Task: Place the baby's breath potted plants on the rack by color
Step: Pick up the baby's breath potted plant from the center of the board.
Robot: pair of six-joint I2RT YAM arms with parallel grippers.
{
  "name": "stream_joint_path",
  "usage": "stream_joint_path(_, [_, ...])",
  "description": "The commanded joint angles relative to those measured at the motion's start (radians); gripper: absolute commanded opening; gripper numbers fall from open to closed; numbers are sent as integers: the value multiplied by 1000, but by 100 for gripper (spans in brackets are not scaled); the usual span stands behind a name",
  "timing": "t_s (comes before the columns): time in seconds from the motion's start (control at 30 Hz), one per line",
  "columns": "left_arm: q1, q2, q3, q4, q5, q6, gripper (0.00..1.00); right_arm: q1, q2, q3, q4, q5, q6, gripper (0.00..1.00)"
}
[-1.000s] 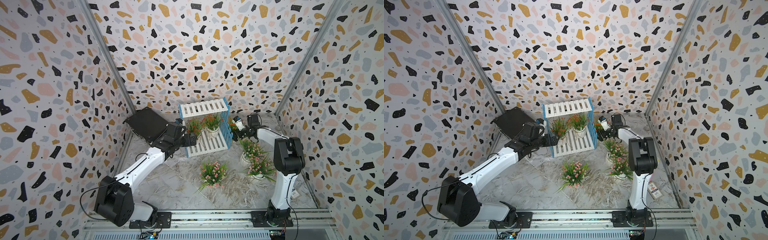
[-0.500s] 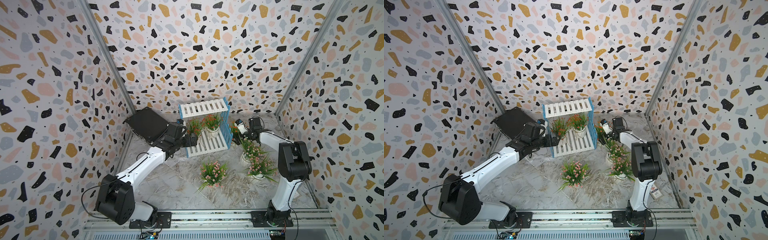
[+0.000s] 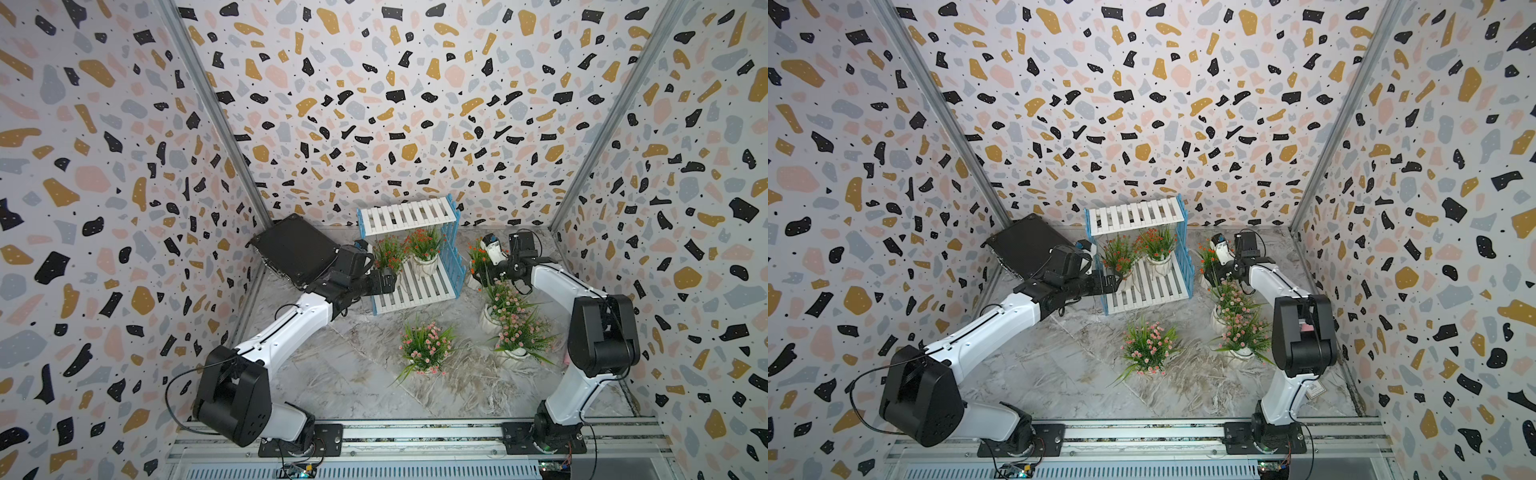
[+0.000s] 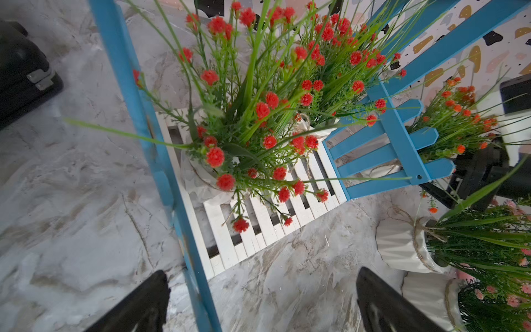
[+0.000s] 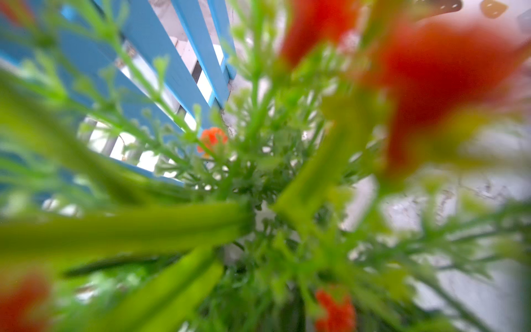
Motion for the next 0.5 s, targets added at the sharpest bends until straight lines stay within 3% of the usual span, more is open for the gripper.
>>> stream_joint_path(0.0, [6,-4,-12,42,7,-2,100,-1,-97,65,-16,-8,14,80])
stream_joint_path(0.47, [4,-6,-9,34,-1,4,100,23,-203,215,-136,-41,15,79])
